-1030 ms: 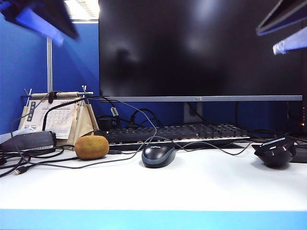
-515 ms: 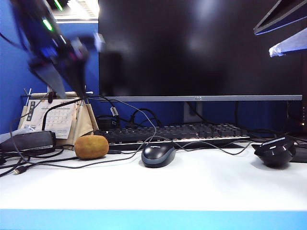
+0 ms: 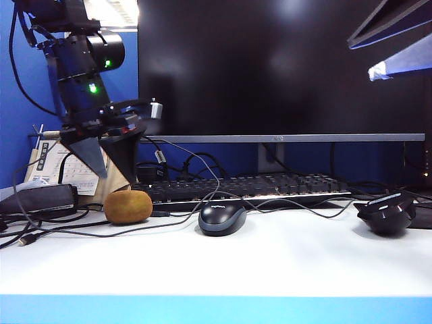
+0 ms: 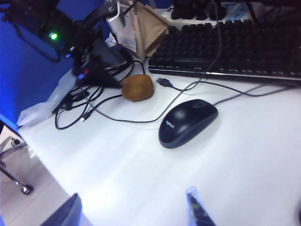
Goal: Pick up the kiwi and place it near the upside-down mouse.
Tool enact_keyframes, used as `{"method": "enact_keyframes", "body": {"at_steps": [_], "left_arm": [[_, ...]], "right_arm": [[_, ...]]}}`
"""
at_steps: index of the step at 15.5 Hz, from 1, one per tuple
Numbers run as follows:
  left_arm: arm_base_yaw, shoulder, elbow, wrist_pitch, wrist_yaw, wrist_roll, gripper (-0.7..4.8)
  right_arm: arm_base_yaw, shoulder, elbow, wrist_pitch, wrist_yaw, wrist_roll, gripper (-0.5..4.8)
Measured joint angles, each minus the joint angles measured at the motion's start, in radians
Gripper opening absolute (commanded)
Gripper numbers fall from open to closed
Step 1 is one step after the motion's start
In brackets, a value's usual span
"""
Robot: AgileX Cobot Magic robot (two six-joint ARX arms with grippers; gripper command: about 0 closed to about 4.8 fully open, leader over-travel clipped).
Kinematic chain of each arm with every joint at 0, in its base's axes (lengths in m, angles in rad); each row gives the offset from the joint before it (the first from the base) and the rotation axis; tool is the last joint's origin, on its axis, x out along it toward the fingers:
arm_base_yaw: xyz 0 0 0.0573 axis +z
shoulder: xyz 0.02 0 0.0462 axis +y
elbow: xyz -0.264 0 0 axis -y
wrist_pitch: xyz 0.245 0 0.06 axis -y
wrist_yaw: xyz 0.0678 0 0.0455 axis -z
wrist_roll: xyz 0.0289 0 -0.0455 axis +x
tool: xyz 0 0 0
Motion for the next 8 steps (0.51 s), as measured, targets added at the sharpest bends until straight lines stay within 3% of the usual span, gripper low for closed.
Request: {"method": "enact_keyframes", "body": {"at_steps": [8], "left_arm": [[0.004, 0.037, 0.009, -0.002, 0.05, 0.063, 4.76]], "right_arm": [[0.002, 0.001, 0.0, 0.018, 0.042, -0.009, 2.84]]}}
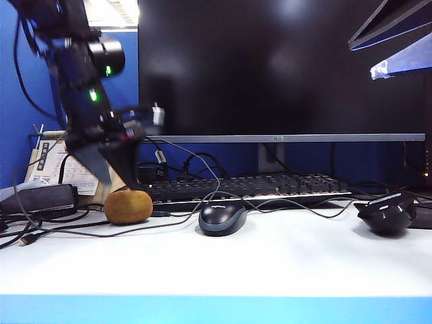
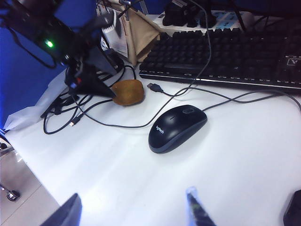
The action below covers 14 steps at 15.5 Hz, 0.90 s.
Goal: Pick up the kiwi and place it near the upside-down mouse.
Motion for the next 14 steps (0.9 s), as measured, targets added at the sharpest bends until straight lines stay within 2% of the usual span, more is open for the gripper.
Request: {"method": "enact_keyframes", "body": {"at_steps": [7, 11, 14], "left_arm": [[-0.006, 0.097, 0.0, 0.014, 0.021, 0.008, 4.79], [-0.017, 0.097, 0.019, 0.124, 0.021, 0.01, 4.79], [-0.022, 0.121, 0.06, 0.158, 0.008, -0.027, 4.79]], "right_arm": [[0.0, 0.0, 0.0, -0.003, 0.0, 0.0, 2.84], [0.0, 0.0, -0.023, 0.006, 0.001, 0.0, 2.84], [0.0, 0.0, -0.029, 0.01, 0.005, 0.0, 2.84]]}}
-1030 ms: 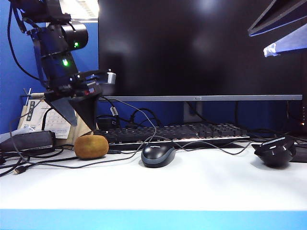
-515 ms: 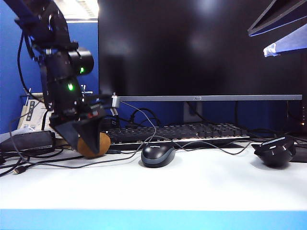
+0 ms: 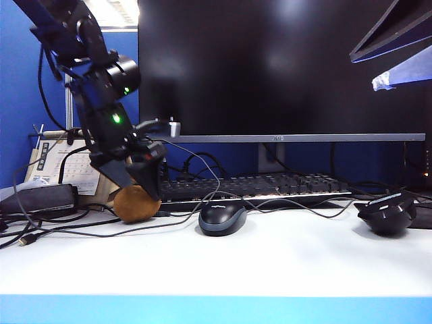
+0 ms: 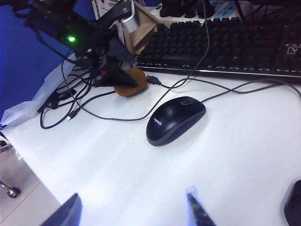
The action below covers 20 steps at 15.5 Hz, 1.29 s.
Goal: Pick up the kiwi and place it near the upside-down mouse.
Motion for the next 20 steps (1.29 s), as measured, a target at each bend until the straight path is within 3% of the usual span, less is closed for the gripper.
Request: {"method": "enact_keyframes", "body": {"at_steps": [8, 10, 12, 15, 17, 18, 20], "left_arm": [[-0.045, 0.038, 0.001, -0.061, -0.018, -0.021, 4.65], [-0.052, 0.04, 0.001, -0.114, -0.043, -0.018, 3.05], [-0.053, 0.042, 0.0, -0.138, -0.045, -0.019, 2.67], [-0.054, 0.042, 0.001, -0.148, -0.048, -0.021, 0.89], [-0.061, 0.042, 0.001, -0.148, -0.049, -0.045, 0.45], [-0.066, 0.042, 0.001, -0.151, -0.043, -0.066, -0.06], [-0.066, 0.014, -0.001, -0.173, -0.026, -0.131, -0.06]], "right_arm": [[0.0, 0.0, -0.002, 0.018, 0.003, 0.0, 2.84], [0.0, 0.0, -0.002, 0.018, 0.003, 0.0, 2.84], [0.0, 0.0, -0.002, 0.018, 0.003, 0.0, 2.84], [0.0, 0.0, -0.002, 0.018, 0.003, 0.0, 2.84], [0.0, 0.0, -0.002, 0.018, 0.003, 0.0, 2.83], [0.0, 0.0, -0.002, 0.018, 0.003, 0.0, 2.83], [-0.001, -0.028, -0.002, 0.018, 0.003, 0.0, 2.83]]}}
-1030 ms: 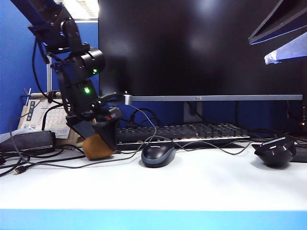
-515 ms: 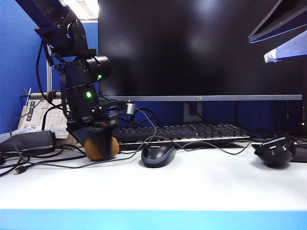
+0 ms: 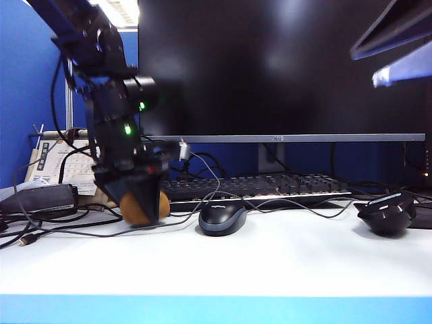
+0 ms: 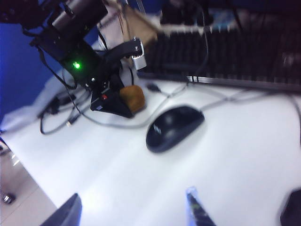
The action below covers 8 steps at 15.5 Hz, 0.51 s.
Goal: Pick up the kiwi and place it near the upside-down mouse.
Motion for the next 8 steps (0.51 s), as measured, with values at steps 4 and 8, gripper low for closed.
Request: {"method": "enact_keyframes", "body": {"at_steps": [4, 8], "left_arm": [[-0.018, -0.171, 0.004, 0.105, 0.035, -0.019, -0.06], [-0.167, -0.232, 0.023, 0.152, 0.165, -0.045, -0.06]], "right_arm": [[0.0, -0.134, 0.002, 0.034, 0.11, 0.0, 2.83], [-0.003, -0.233, 0.002, 0.055, 0.164, 0.002, 2.83]]}}
